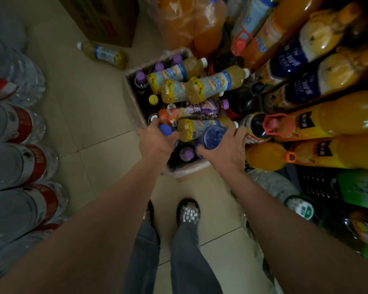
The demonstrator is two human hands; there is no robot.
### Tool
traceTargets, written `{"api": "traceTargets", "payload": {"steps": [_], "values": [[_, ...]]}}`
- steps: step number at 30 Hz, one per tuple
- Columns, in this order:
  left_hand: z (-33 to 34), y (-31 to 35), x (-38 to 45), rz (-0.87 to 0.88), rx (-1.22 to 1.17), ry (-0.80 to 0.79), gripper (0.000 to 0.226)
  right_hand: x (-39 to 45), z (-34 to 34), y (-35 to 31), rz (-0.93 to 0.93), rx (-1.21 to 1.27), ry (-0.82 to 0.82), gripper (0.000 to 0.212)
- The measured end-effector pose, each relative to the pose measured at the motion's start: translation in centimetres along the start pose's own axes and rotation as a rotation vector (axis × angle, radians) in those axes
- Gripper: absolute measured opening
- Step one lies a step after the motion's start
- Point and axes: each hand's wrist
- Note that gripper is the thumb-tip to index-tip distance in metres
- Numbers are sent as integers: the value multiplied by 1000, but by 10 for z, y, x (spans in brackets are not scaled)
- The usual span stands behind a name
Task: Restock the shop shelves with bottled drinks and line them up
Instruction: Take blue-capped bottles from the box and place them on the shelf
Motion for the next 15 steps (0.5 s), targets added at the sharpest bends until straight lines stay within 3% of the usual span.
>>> {"api": "traceTargets", "payload": {"steps": [4, 9, 13, 14, 15], "values": [[-21, 17, -9, 36, 6, 16, 42, 0, -33, -11, -43, 85, -39, 81], [-64, 39, -29, 122, 5, 27, 35, 0, -104, -32, -21, 204, 24, 80], [-123, 79, -67, 158, 46, 22, 39, -4, -192, -47, 299, 718, -23, 94], [-136, 92, -77, 192, 66, 25, 41, -10, -214, -46, 353, 882, -86, 91], [-149, 105, -87, 230, 82, 35, 42, -16, -235, -45, 365, 1031, -175, 74]]}}
Point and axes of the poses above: each hand's wrist, its own x-axis towards the middle knuckle, its own z-axis out of the palm, y = z × x, and after that the axes turned 4 degrees about z, right-handed
